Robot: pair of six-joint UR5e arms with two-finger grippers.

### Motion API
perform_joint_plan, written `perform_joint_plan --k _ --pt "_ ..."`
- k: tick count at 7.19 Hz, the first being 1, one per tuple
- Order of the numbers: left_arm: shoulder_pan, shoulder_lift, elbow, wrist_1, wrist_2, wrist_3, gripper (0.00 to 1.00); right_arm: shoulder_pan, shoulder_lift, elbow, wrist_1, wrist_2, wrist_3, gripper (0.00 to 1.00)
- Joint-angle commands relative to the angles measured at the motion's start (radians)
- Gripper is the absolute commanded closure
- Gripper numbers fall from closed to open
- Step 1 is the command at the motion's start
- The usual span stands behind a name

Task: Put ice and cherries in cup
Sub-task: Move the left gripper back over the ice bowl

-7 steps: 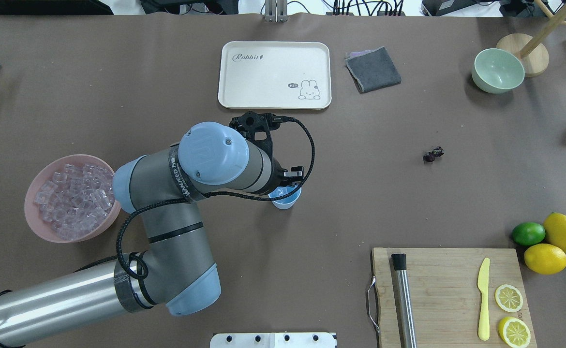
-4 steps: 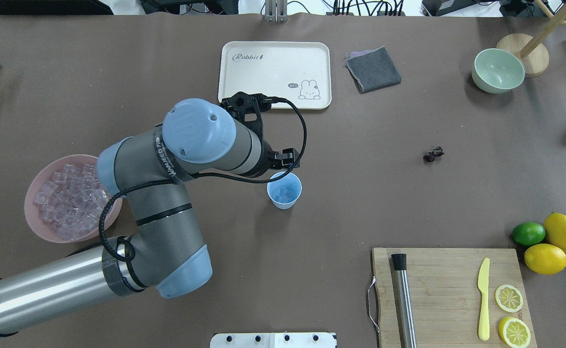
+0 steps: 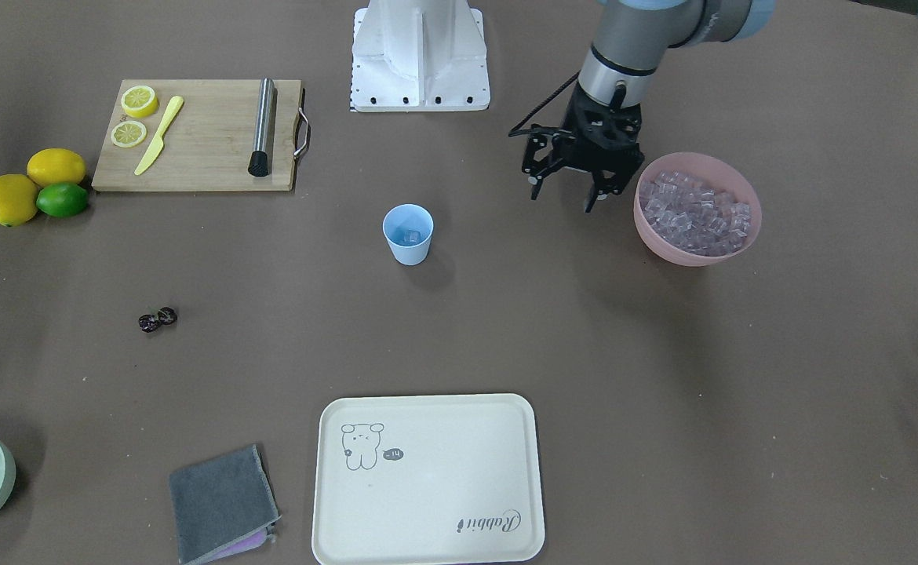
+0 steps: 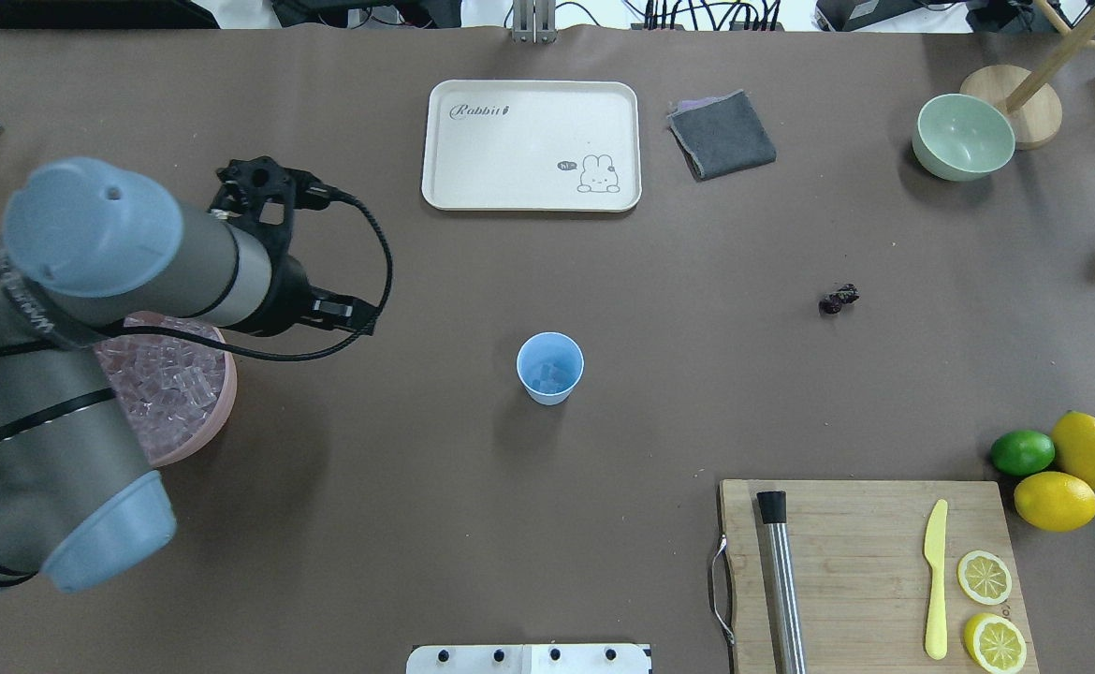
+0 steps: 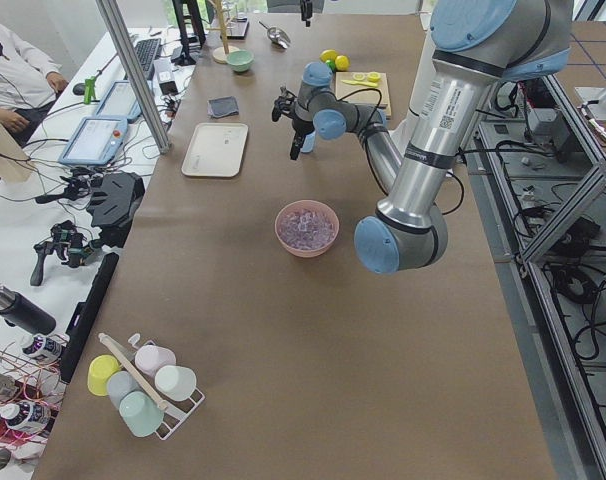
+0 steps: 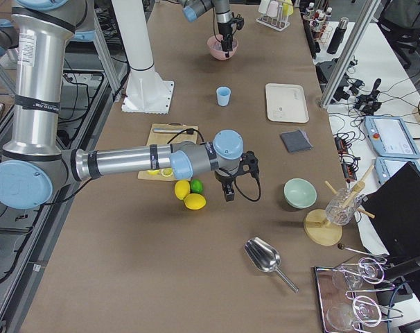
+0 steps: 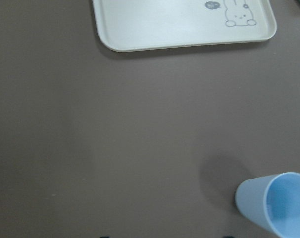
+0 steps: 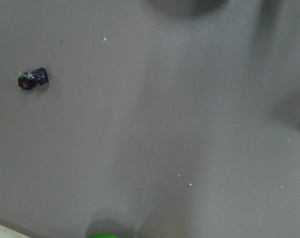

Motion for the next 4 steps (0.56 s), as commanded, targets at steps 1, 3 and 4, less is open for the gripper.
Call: perform_joint_plan --k 1,3,4 --pt "-0.038 0.289 -0.041 -0.245 -0.025 0.086 0.19 0.000 0.001 0.000 0.000 0.000 0.000 0.01" --pt "-0.054 0.370 0.020 -0.392 -0.053 0.088 0.19 0.000 0.000 0.000 0.000 0.001 0.000 0.01" --pt "-0.054 0.383 0.026 -0.392 -0.049 0.088 0.19 0.000 0.000 0.000 0.000 0.001 0.000 0.01"
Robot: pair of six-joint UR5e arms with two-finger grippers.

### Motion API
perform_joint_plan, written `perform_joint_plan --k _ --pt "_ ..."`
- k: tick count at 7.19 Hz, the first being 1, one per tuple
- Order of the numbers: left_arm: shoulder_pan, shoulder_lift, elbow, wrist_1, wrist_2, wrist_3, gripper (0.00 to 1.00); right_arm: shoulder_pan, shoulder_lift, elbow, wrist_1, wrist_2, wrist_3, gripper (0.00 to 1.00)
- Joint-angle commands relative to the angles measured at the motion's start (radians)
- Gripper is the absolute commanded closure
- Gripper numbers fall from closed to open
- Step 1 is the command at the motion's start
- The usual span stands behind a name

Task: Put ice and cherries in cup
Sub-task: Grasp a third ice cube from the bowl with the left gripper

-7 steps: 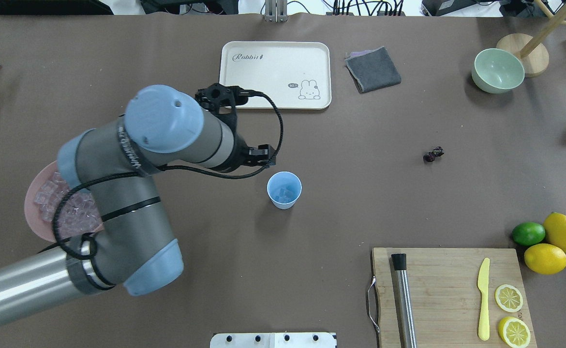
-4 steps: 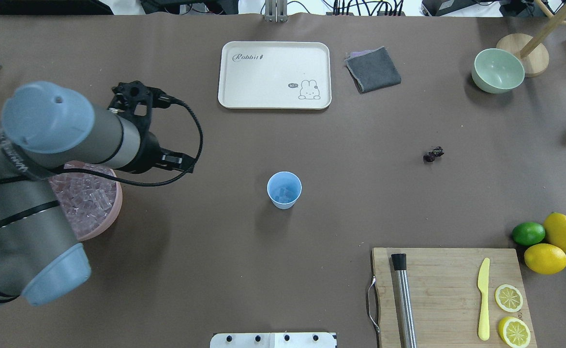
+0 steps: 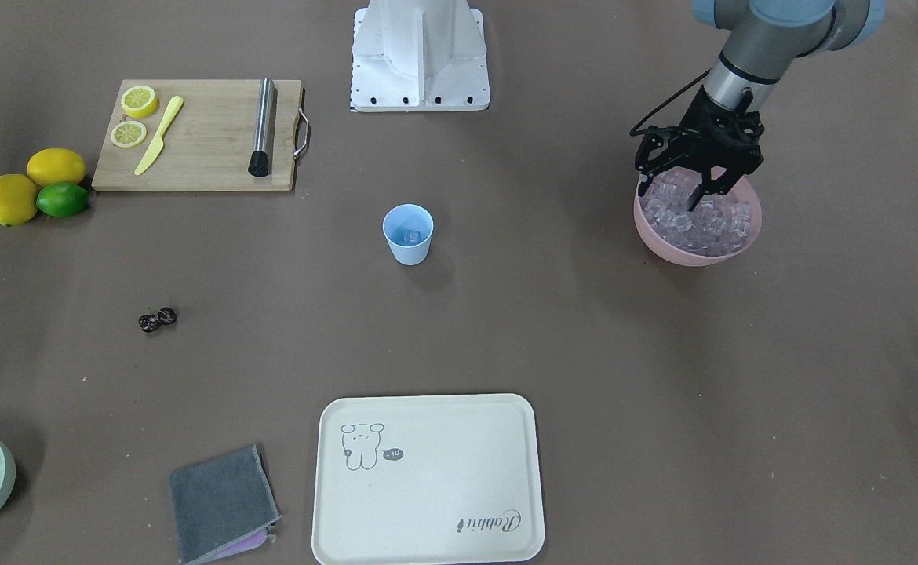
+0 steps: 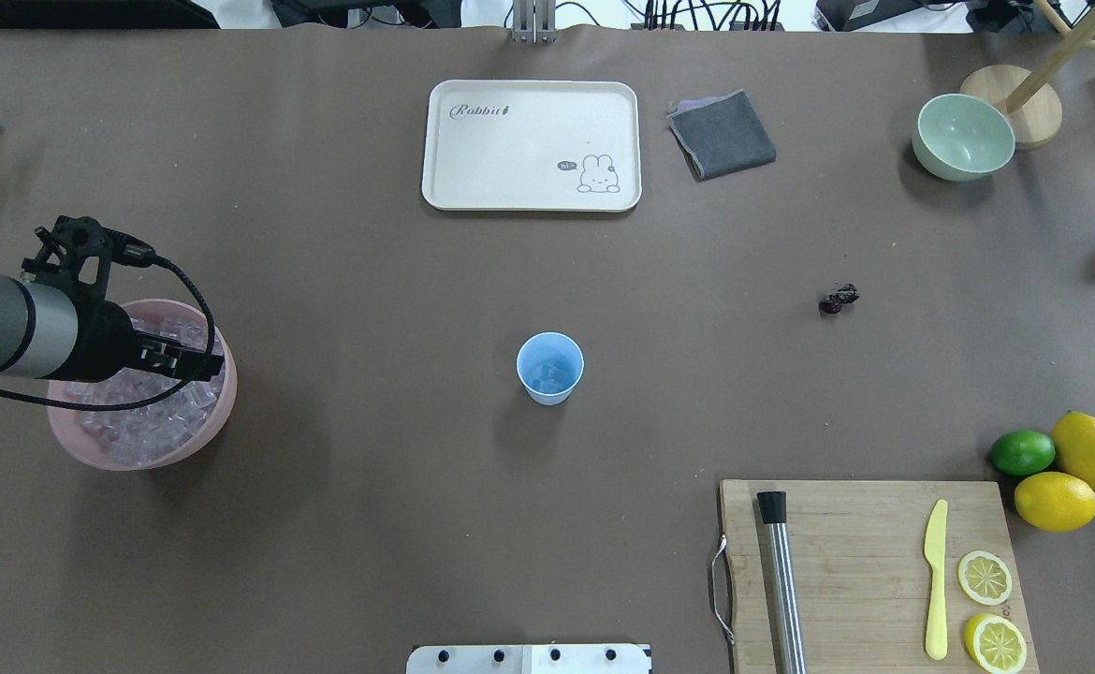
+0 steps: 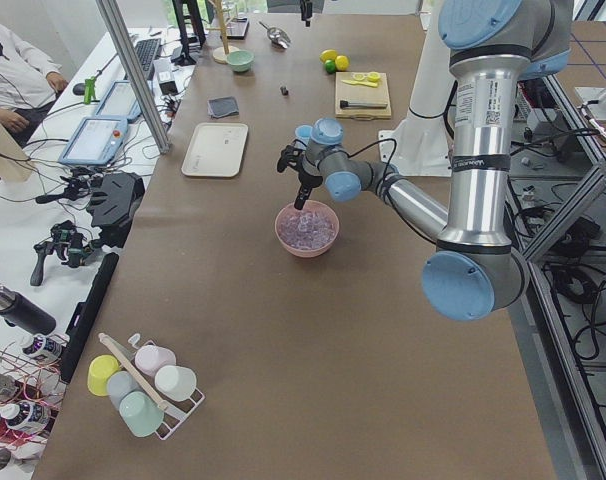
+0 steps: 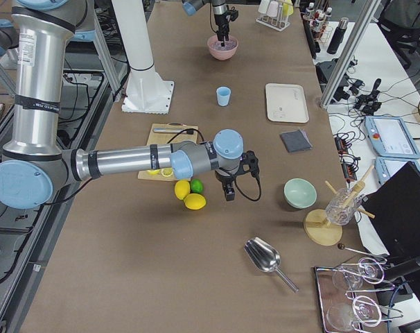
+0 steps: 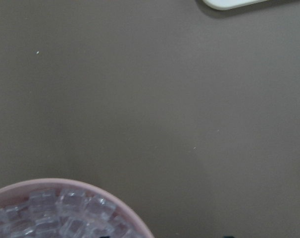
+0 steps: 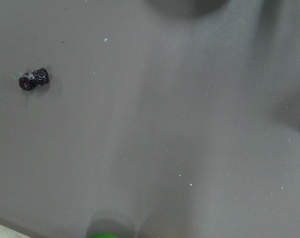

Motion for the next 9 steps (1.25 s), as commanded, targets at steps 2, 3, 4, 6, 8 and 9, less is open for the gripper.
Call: perform_joint_plan --k 2,3,4,6,8,9 --pt "-0.001 0.034 0.033 -0.030 0.003 -0.006 0.19 0.000 -0.002 0.000 0.000 0.001 -0.002 0.01" --pt "0.004 0.028 0.041 -0.030 0.003 -0.012 0.19 0.000 0.000 0.000 0.000 0.001 -0.002 0.01" --pt "0.008 0.026 0.038 -0.030 0.003 -0.029 0.19 0.000 -0.002 0.000 0.000 0.001 -0.002 0.01" --pt "0.013 0.014 0.044 -0.029 0.000 -0.089 0.19 -0.002 0.001 -0.003 0.000 -0.001 -0.002 0.01" --pt "0.042 0.001 0.064 -0.026 0.001 -0.150 0.19 -0.002 0.004 -0.005 0.000 0.001 -0.002 0.01" --pt "0.042 -0.003 0.062 -0.027 0.000 -0.171 0.19 -0.002 0.004 -0.003 0.000 0.001 -0.002 0.01"
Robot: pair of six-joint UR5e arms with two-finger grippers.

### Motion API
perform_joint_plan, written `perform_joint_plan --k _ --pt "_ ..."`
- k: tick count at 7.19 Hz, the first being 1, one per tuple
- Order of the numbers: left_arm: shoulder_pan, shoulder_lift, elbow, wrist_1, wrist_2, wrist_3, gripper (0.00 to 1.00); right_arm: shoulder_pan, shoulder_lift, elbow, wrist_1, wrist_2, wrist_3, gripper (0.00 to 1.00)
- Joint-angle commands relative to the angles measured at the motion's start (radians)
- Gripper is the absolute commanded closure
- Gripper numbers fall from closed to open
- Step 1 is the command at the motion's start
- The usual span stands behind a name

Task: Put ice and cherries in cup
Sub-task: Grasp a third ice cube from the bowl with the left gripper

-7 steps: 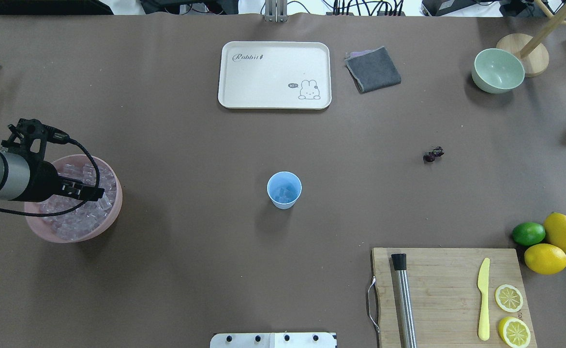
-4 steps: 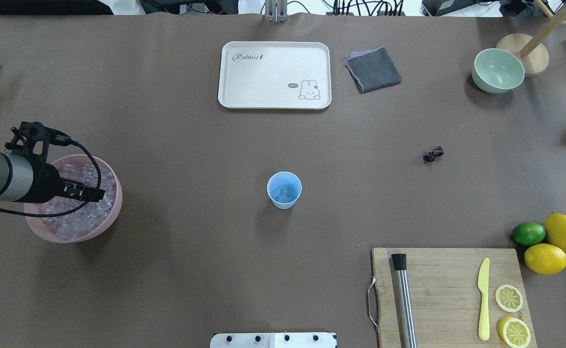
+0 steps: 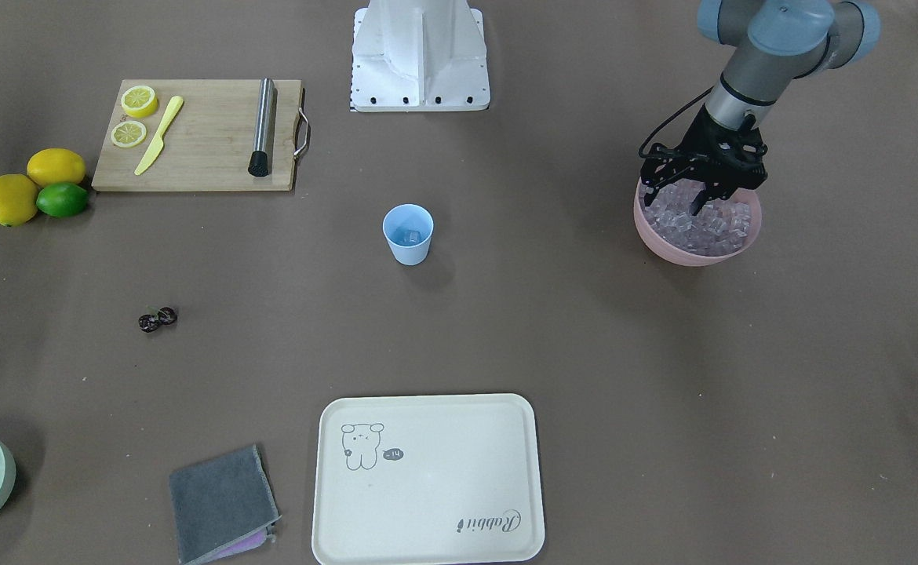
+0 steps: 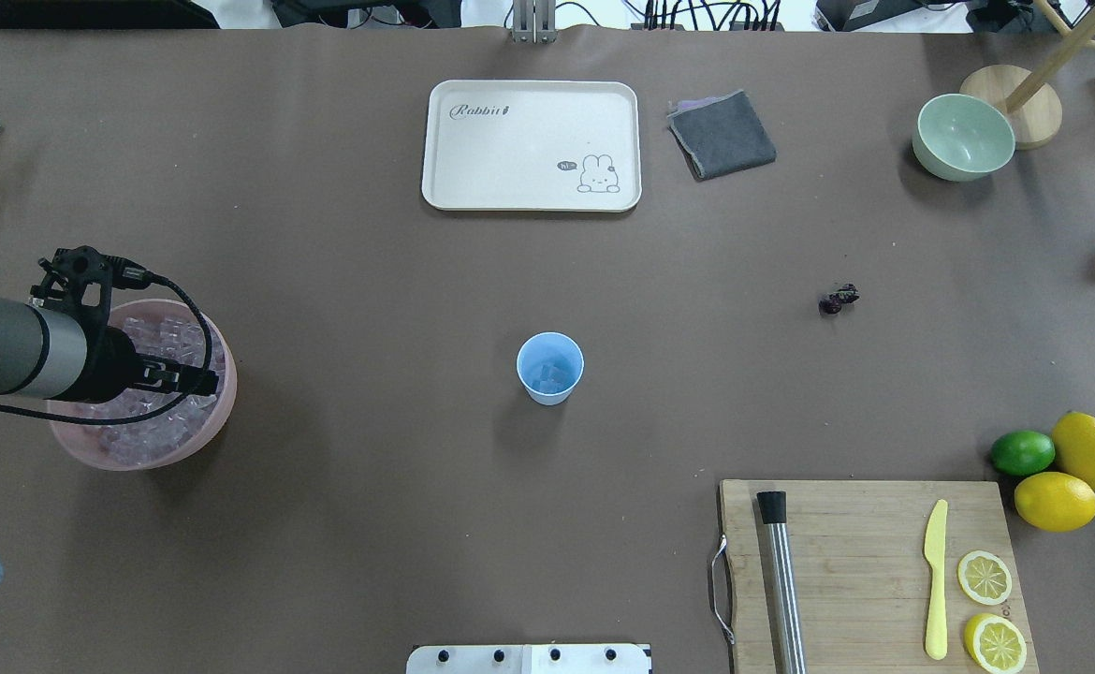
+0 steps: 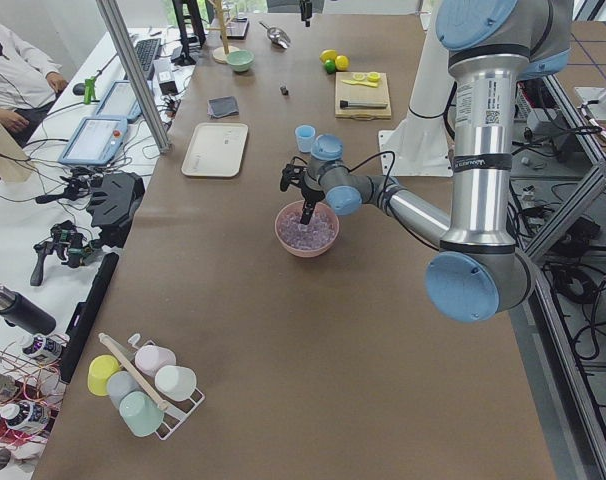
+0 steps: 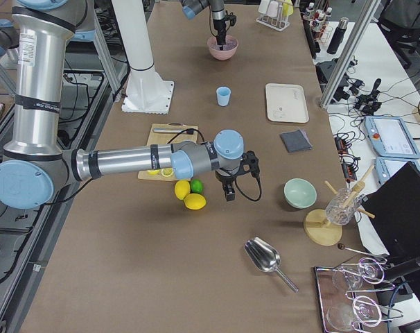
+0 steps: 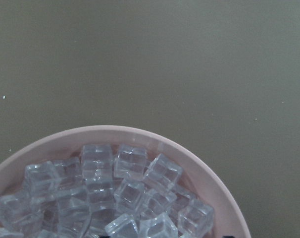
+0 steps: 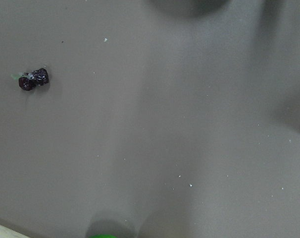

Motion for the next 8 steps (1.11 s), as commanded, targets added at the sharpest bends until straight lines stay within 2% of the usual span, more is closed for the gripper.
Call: perform_joint_plan --k 1,4,5,6,7,8 --pt "0.013 -0.011 0.006 0.001 0.000 -0.031 0.20 0.000 0.001 0.001 0.000 0.000 0.000 0.01" --pt "0.013 -0.012 0.026 0.001 0.000 -0.033 0.23 0.000 0.001 -0.001 0.000 0.000 0.002 0.01" --pt "0.015 -0.014 0.026 0.001 -0.001 -0.034 0.28 0.000 0.001 0.001 0.000 0.002 0.000 0.01" --pt "0.015 -0.014 0.030 0.001 -0.001 -0.034 0.39 0.000 0.001 0.001 0.000 0.000 0.002 0.01" --pt "0.015 -0.014 0.030 0.001 -0.001 -0.034 0.55 0.000 -0.001 0.001 0.000 0.002 0.000 0.01" --pt "0.015 -0.012 0.027 0.001 -0.003 -0.036 0.79 0.000 -0.004 0.002 0.000 0.002 0.000 0.01"
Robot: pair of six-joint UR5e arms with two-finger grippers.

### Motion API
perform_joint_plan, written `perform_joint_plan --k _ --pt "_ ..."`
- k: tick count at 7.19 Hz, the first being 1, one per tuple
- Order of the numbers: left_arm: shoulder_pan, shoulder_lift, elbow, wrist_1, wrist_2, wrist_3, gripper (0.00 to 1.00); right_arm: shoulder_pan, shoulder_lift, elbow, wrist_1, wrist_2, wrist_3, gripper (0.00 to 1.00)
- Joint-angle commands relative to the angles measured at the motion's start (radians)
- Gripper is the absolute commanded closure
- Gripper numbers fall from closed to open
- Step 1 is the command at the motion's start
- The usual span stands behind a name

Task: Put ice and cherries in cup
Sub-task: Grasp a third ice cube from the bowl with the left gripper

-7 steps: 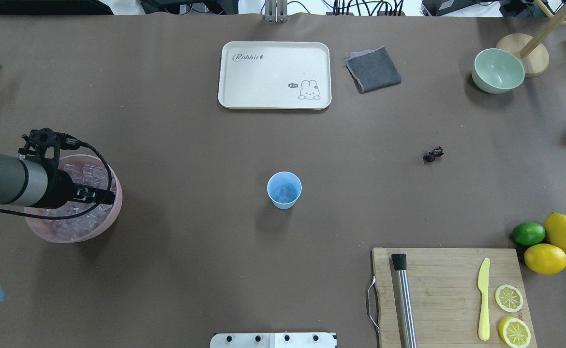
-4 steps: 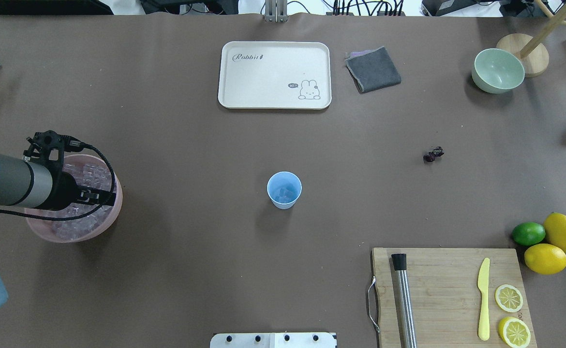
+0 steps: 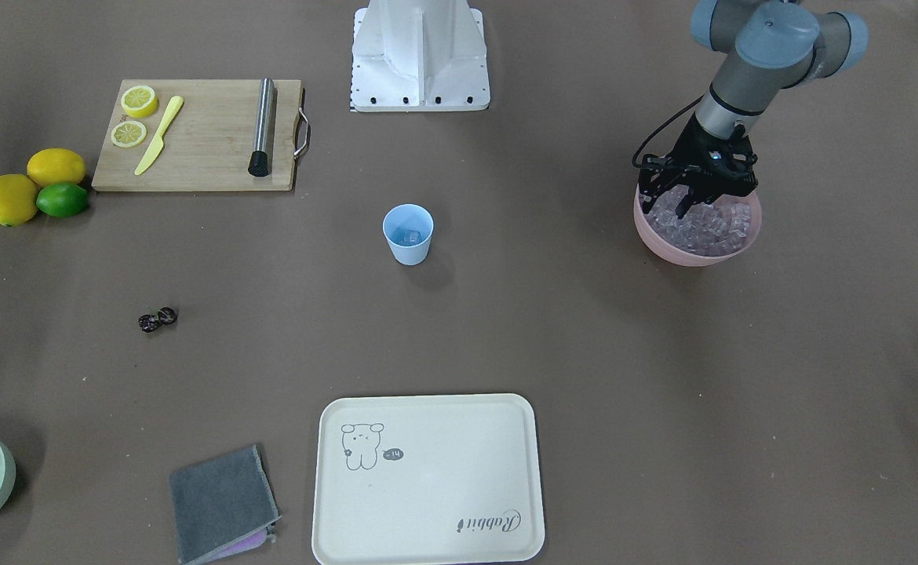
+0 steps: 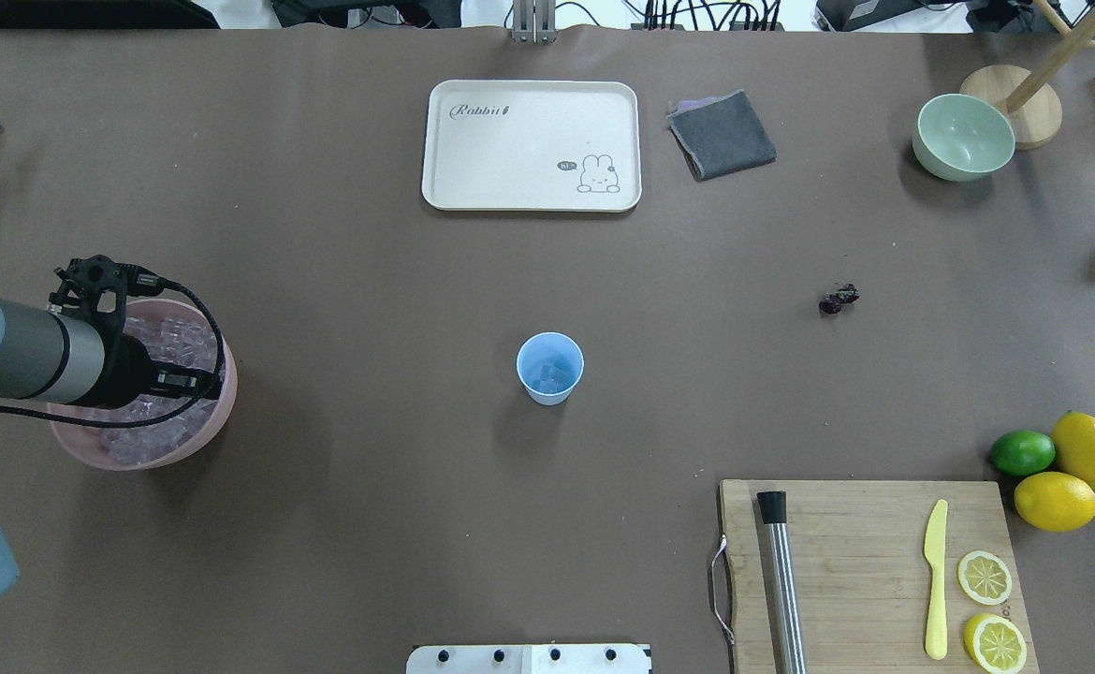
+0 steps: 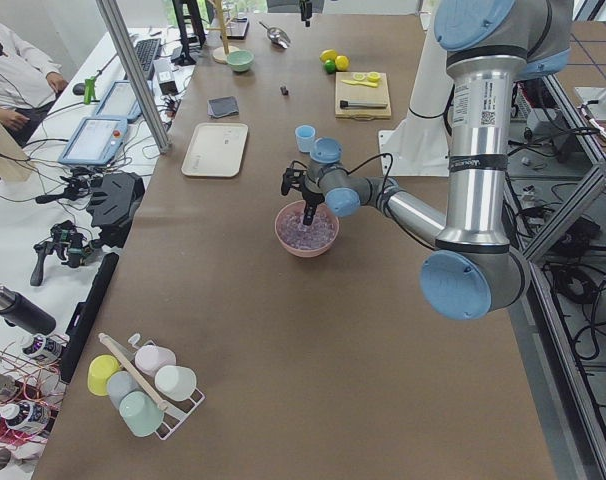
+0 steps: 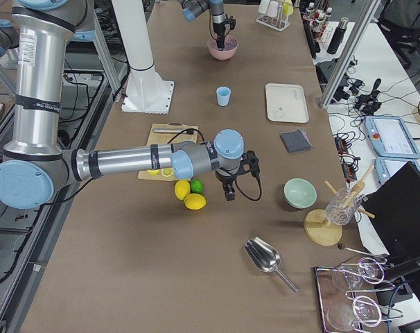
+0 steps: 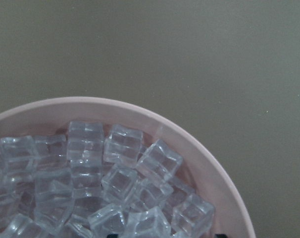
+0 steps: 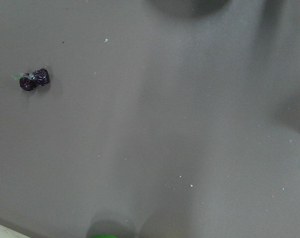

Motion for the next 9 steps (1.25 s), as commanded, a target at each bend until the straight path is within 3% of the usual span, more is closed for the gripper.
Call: perform_joint_plan --k 1,6,8,9 --pt "0.000 0.000 -0.006 0.000 -0.001 -0.001 1.00 0.000 -0.003 0.001 0.000 0.000 0.000 0.01" --pt "-0.018 0.015 -0.072 0.026 -0.016 0.003 1.00 0.000 -0.003 0.001 0.000 0.002 0.000 0.01" --pt "-0.130 0.006 -0.094 0.026 -0.168 0.005 1.00 0.000 -0.003 0.003 0.000 0.002 0.001 0.01" --pt "-0.141 -0.005 -0.110 0.026 -0.178 0.003 1.00 0.000 -0.003 0.003 0.000 0.002 0.001 0.01"
